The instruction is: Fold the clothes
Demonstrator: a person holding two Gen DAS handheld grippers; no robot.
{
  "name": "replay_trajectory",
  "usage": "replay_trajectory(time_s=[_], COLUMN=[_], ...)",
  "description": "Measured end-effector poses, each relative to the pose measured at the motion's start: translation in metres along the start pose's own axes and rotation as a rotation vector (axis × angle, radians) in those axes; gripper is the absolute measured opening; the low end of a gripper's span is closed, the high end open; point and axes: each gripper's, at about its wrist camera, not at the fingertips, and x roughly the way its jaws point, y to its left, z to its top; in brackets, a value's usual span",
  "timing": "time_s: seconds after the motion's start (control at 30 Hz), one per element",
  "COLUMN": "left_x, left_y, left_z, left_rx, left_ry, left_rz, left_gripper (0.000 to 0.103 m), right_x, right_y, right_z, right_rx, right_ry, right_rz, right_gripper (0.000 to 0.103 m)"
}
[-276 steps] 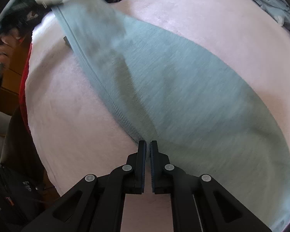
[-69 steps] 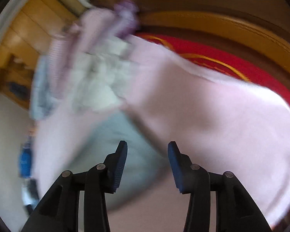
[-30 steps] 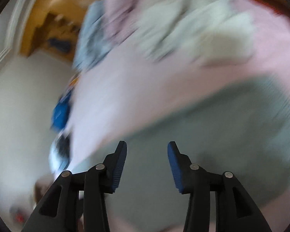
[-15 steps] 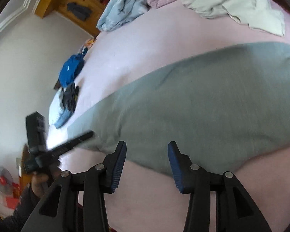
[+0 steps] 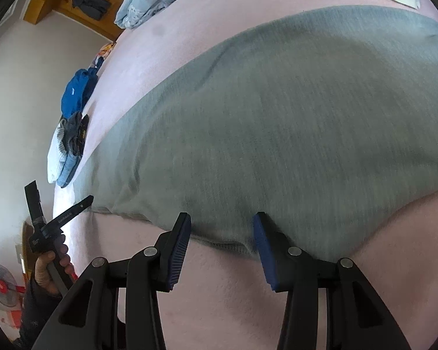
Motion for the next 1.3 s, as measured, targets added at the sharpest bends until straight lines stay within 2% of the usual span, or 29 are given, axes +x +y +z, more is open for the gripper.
replay_trajectory(time_s=[0.1, 0.23, 0.4, 0.5, 0.63, 0.73, 0.77, 0.87, 0.97, 1.0, 1.07, 1.17, 1.2, 1.23, 1.27, 1.3], left_x=[0.0, -0.001, 0.002, 0.002, 0.002, -0.001, -0.002, -0.007, -0.017, -0.021, -0.028, -0.038, -0.04, -0.042, -0.044, -0.046], left_y=[-0.015, -0.015, -0.004, -0.003, -0.003, -0.006, -0.008, -0.007, 0.016, 0.024, 0.037, 0.055, 0.06, 0.065, 0.07, 0.073], left_z=[-0.004, -0.008, -0.007, -0.01, -0.018, -0.027, -0.029, -0.034, -0.03, -0.03, -0.028, -0.022, -0.018, -0.013, -0.009, -0.009], left_rx=[0.093, 0.114, 0.062, 0.065, 0.057, 0.072, 0.082, 0.112, 0.029, 0.003, -0.005, -0.014, -0.015, -0.017, -0.019, -0.035], left_ry=[-0.031, -0.059, -0.071, -0.095, -0.147, -0.202, -0.218, -0.251, -0.254, -0.247, -0.26, -0.279, -0.285, -0.291, -0.297, -0.297], left_rz=[0.072, 0.087, 0.01, -0.009, -0.009, 0.001, 0.006, -0.003, -0.097, -0.113, -0.083, -0.018, 0.015, 0.048, 0.08, 0.081], left_gripper=[0.006, 0.006, 0.006, 0.007, 0.007, 0.007, 0.007, 0.008, 0.008, 0.011, 0.013, 0.013, 0.016, 0.024, 0.028, 0.028], right_x=[0.008, 0.011, 0.017, 0.019, 0.024, 0.028, 0.026, 0.022, 0.037, 0.046, 0.064, 0.1, 0.11, 0.118, 0.127, 0.133], right_y=[0.01, 0.014, 0.021, 0.024, 0.032, 0.046, 0.053, 0.094, 0.148, 0.162, 0.188, 0.201, 0.199, 0.196, 0.193, 0.192], right_z=[-0.004, -0.004, -0.003, -0.003, -0.003, -0.003, -0.002, -0.003, -0.002, 0.001, 0.006, 0.011, 0.01, 0.008, 0.006, 0.003], right_rx=[-0.016, -0.019, -0.028, -0.035, -0.045, -0.068, -0.076, -0.147, -0.284, -0.312, -0.367, -0.371, -0.365, -0.364, -0.366, -0.373], right_ry=[0.0, 0.001, 0.008, 0.01, 0.007, 0.016, 0.011, -0.029, -0.018, -0.012, 0.0, 0.047, 0.072, 0.095, 0.117, 0.129], right_rz=[-0.037, -0.063, -0.093, -0.118, -0.151, -0.211, -0.225, -0.144, -0.114, -0.118, -0.13, -0.189, -0.206, -0.223, -0.24, -0.253], right_gripper=[0.046, 0.046, 0.046, 0.046, 0.046, 0.046, 0.046, 0.046, 0.046, 0.046, 0.046, 0.046, 0.046, 0.046, 0.046, 0.047])
